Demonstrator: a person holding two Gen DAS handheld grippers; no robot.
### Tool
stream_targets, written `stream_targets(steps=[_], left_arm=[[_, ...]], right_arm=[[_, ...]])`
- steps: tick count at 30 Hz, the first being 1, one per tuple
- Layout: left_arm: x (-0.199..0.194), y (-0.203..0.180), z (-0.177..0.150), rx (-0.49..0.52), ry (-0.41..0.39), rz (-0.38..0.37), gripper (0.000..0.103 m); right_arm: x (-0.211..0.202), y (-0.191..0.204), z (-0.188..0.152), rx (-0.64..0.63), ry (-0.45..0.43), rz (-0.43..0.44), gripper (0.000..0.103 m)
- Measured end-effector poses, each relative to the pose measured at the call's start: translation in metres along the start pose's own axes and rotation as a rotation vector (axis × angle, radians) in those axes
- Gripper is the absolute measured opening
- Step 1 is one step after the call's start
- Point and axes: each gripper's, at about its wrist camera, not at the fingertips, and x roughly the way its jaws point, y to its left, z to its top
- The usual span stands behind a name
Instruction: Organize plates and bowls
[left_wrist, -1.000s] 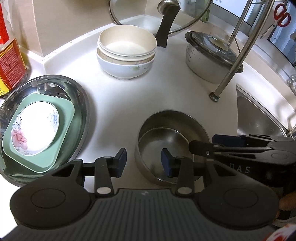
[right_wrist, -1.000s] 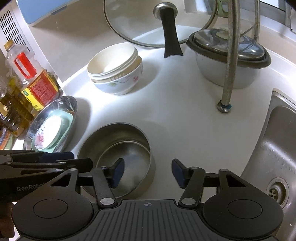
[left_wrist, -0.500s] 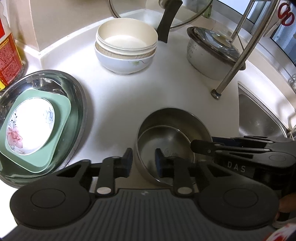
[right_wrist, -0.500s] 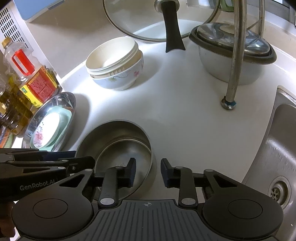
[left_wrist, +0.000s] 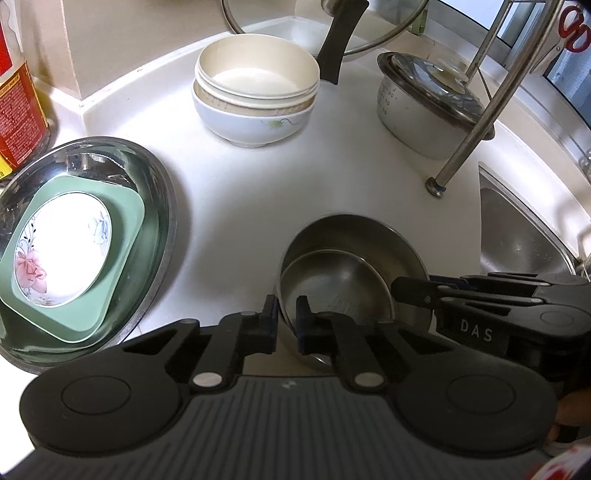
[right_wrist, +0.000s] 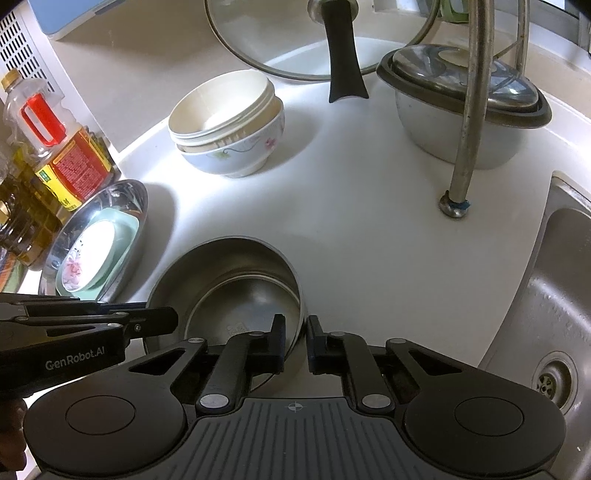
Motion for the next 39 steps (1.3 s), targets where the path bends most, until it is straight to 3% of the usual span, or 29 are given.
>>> stream_targets(steps=[20, 39], left_arm=[[-0.014, -0.002, 0.013, 0.001, -0.055, 0.007, 0.008], [-0.03, 0.001, 0.052, 0.002, -0.154, 0.025, 0.008]], right_arm=[[-0.014, 0.006, 0.014, -0.025, -0.027, 0.0, 0.01], [-0.019, 0.014, 0.061, -0.069, -0.086, 0.007, 0.01]])
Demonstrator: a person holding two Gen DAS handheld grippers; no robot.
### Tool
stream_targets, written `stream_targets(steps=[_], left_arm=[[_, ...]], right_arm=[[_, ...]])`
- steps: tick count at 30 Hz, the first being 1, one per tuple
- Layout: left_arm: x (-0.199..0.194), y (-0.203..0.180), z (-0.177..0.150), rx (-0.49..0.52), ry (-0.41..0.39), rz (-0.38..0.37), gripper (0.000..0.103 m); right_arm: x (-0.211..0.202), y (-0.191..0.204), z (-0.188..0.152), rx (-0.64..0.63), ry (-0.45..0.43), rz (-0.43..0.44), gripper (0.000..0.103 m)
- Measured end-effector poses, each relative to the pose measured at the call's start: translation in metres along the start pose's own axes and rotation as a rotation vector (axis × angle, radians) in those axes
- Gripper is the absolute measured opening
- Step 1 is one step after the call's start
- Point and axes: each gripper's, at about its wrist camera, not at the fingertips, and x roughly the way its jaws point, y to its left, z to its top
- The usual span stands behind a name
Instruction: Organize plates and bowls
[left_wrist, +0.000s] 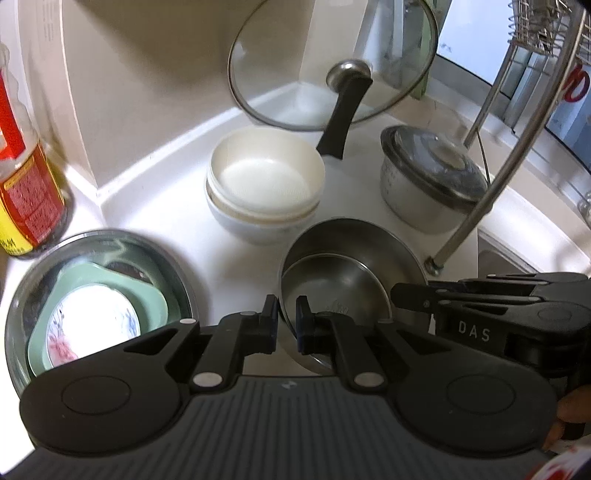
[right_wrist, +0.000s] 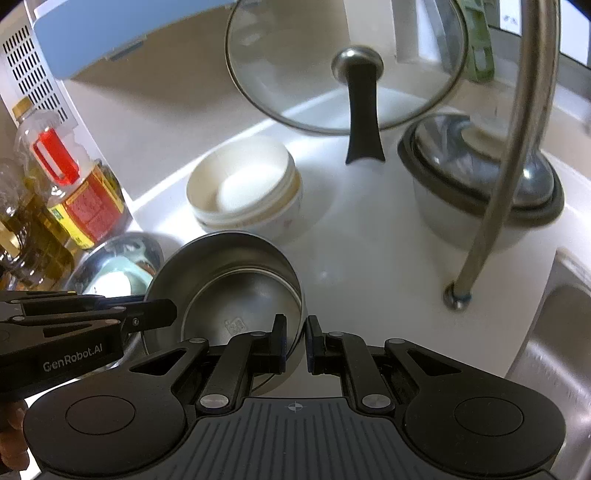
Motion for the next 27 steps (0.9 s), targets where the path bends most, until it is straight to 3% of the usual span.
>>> stream_targets(steps=[27], left_arm=[[0.004, 0.023, 0.07, -0.013, -0.157, 0.068, 0.008]], right_arm=[[0.022, 0.015, 0.087, -0.105, -0.107, 0.029, 0.01]])
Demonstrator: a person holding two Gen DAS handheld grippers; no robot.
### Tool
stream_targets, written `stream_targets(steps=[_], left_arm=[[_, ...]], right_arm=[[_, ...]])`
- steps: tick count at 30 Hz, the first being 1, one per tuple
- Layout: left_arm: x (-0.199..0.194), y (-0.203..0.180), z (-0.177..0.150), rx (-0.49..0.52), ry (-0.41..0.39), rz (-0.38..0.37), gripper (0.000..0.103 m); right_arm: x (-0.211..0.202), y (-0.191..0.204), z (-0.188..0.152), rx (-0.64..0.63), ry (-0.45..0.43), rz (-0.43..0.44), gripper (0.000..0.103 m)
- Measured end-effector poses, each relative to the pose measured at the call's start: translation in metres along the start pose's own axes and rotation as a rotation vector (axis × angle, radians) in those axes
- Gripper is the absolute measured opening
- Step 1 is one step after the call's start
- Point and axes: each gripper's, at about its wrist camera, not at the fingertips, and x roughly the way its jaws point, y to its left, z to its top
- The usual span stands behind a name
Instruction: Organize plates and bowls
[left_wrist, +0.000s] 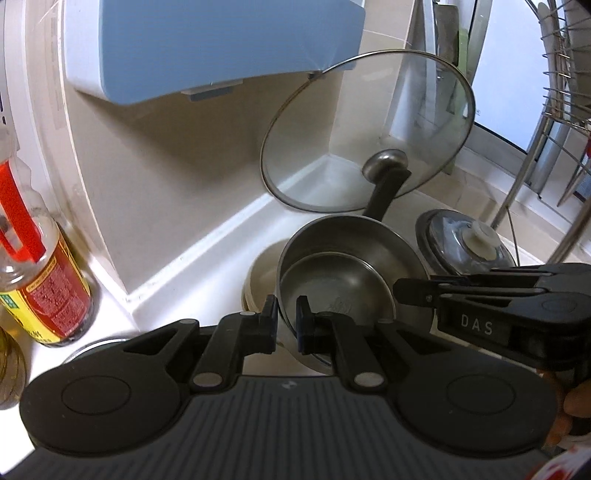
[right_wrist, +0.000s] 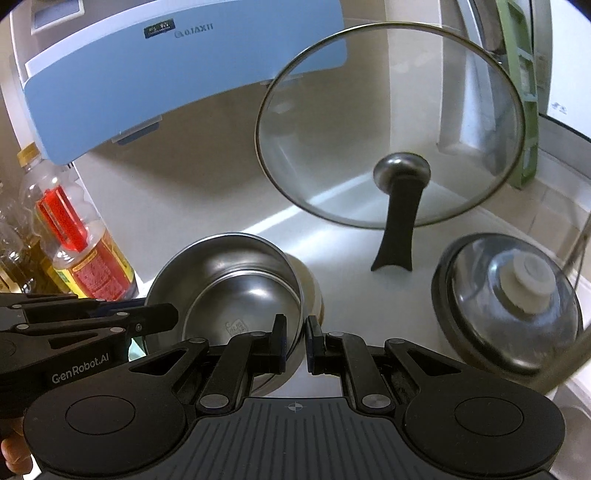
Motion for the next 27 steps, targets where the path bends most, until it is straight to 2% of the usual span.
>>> stream_targets(steps=[13, 27], left_arm=[[0.019, 0.002, 0.014, 0.011, -0.036, 0.042, 0.008], [0.038, 0.004, 0.015, -0.005, 0.002, 0.044, 0.009]], right_arm=[[0.025, -0.007, 0.016, -0.025, -0.012, 0.021, 0.01], [0.047, -0.012, 0.019, -0.016, 0.023, 0.008, 0.01]])
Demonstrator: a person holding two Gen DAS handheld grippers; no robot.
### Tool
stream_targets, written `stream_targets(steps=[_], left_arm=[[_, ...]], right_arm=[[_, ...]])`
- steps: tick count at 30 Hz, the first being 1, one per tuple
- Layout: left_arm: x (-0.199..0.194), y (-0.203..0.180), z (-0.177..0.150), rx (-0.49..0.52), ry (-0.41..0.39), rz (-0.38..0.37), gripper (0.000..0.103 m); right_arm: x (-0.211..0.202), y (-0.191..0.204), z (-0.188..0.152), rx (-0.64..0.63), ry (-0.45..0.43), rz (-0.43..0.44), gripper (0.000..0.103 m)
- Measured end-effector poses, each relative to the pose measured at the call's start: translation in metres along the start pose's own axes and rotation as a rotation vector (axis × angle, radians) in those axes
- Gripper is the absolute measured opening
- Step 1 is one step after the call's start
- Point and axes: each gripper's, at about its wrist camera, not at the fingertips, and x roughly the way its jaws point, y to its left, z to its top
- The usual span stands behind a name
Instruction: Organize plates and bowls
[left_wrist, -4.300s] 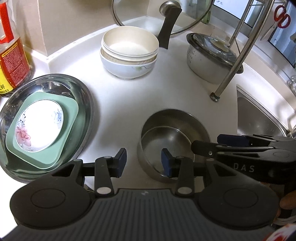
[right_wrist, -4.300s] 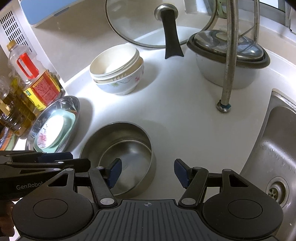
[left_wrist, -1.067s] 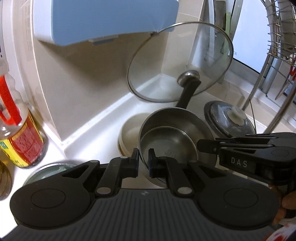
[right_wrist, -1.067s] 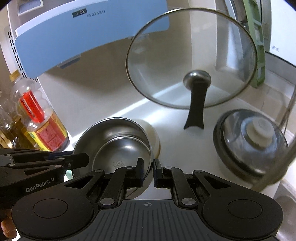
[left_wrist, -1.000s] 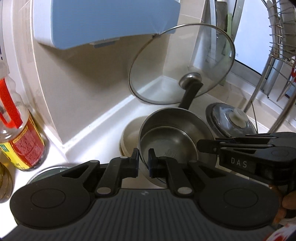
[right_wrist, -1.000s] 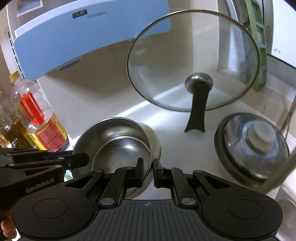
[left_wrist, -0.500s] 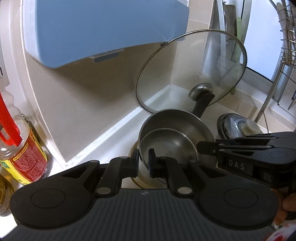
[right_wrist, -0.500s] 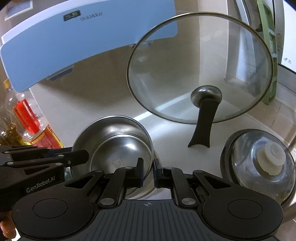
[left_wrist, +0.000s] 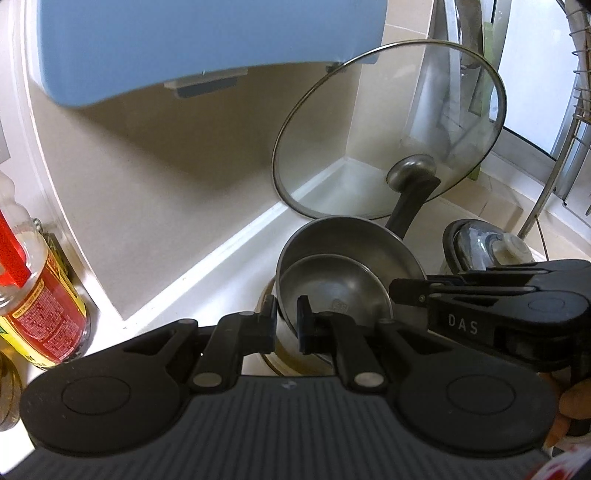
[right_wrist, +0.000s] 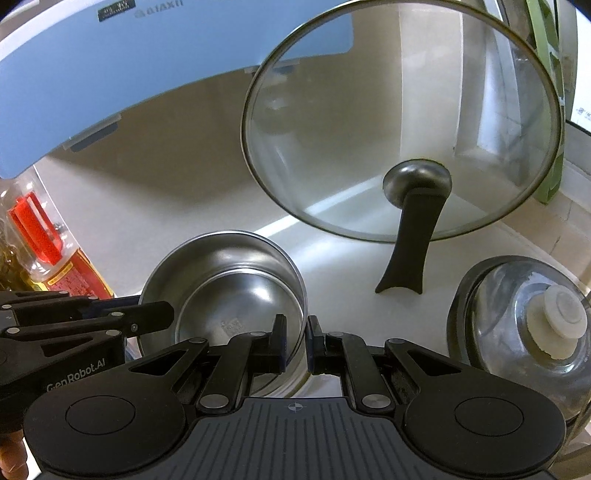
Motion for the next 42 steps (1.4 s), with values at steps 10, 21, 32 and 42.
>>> stream_targets(steps=[10, 21, 32, 42], left_arm=[[0.009, 0.005, -0.003, -0.032, 0.04, -0.009, 0.013], [0.009, 0.004, -0.004, -0.021, 0.033, -0.012, 0.018], [0.009, 0.005, -0.005, -0.02, 0.038, -0.012, 0.018], [0.004, 0.006, -0.005, -0.016, 0.027, -0.012, 0.02]], right_arm=[[0.008, 0.002, 0.002, 0.009, 0.017, 0.001, 0.01], [0.009, 0.002, 0.002, 0.02, 0.007, 0.005, 0.011], [0.008, 0.003, 0.0, 0.022, 0.005, 0.01, 0.011], [0.004, 0.003, -0.002, 0.036, 0.005, 0.022, 0.011]])
